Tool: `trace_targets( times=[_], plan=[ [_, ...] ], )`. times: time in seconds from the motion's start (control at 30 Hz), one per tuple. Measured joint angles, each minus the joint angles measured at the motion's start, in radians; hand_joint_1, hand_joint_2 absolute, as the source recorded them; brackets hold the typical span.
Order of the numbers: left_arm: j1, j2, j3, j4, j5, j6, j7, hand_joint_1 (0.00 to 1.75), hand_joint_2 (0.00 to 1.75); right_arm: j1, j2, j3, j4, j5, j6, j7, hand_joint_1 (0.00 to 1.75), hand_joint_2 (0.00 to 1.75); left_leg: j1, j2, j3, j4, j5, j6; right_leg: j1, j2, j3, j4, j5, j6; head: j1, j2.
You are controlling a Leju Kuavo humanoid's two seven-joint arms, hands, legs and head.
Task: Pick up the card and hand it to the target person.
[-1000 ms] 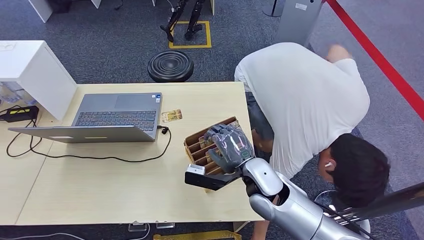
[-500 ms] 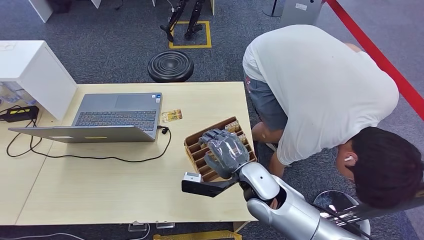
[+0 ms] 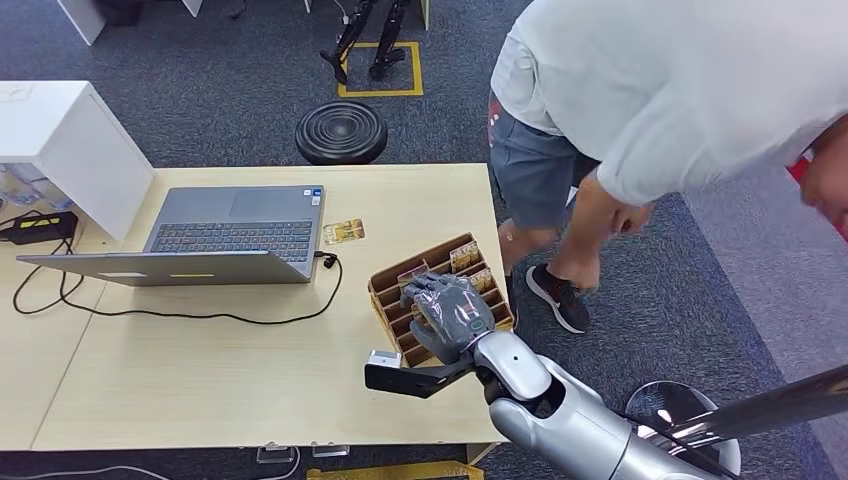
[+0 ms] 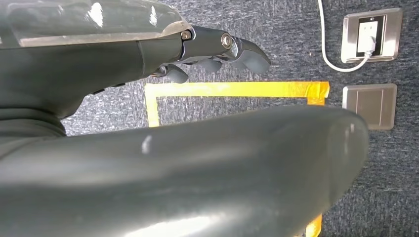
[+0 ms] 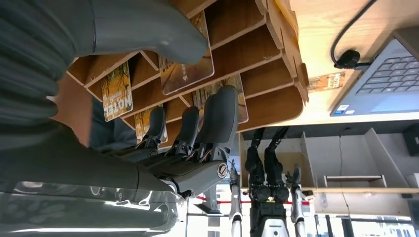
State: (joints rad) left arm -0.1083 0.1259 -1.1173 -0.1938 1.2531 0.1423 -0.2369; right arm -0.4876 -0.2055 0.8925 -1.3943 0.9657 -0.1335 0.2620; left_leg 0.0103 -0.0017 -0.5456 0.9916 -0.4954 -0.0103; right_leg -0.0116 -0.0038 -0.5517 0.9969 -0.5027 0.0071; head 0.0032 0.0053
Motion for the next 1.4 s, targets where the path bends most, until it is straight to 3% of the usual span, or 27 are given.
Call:
trace_targets(
  times=[0.4,0.67,1.13,1.4],
  plan=[
    [0.0,0.0,-0.001,0.0,-0.001,-0.002,0.0,0.0,0.0,-0.003,0.009,0.0,0.068,-0.028,-0.01,-0.01,0.86,1.75,0.0,0.0,0.0,0.0,0.0,0.0,0.0,0.0,0.0,0.0,0.0,0.0,0.0,0.0],
    [0.0,0.0,-0.001,0.0,0.0,-0.001,0.0,0.0,0.0,-0.007,0.012,-0.001,0.085,-0.032,-0.019,-0.008,0.93,1.75,0.0,0.0,0.0,0.0,0.0,0.0,0.0,0.0,0.0,0.0,0.0,0.0,0.0,0.0],
    [0.001,0.0,-0.001,0.0,0.009,0.004,0.004,0.0,0.0,-0.025,0.001,-0.022,0.036,-0.024,-0.039,0.031,0.75,1.75,0.0,0.0,0.0,0.0,0.0,0.0,0.0,0.0,0.0,0.0,0.0,0.0,0.0,0.0],
    [0.001,0.0,-0.001,0.0,0.013,0.005,0.005,0.0,0.0,-0.028,-0.004,-0.025,0.016,-0.037,-0.037,0.031,0.88,1.75,0.0,0.0,0.0,0.0,0.0,0.0,0.0,0.0,0.0,0.0,0.0,0.0,0.0,0.0]
  ],
)
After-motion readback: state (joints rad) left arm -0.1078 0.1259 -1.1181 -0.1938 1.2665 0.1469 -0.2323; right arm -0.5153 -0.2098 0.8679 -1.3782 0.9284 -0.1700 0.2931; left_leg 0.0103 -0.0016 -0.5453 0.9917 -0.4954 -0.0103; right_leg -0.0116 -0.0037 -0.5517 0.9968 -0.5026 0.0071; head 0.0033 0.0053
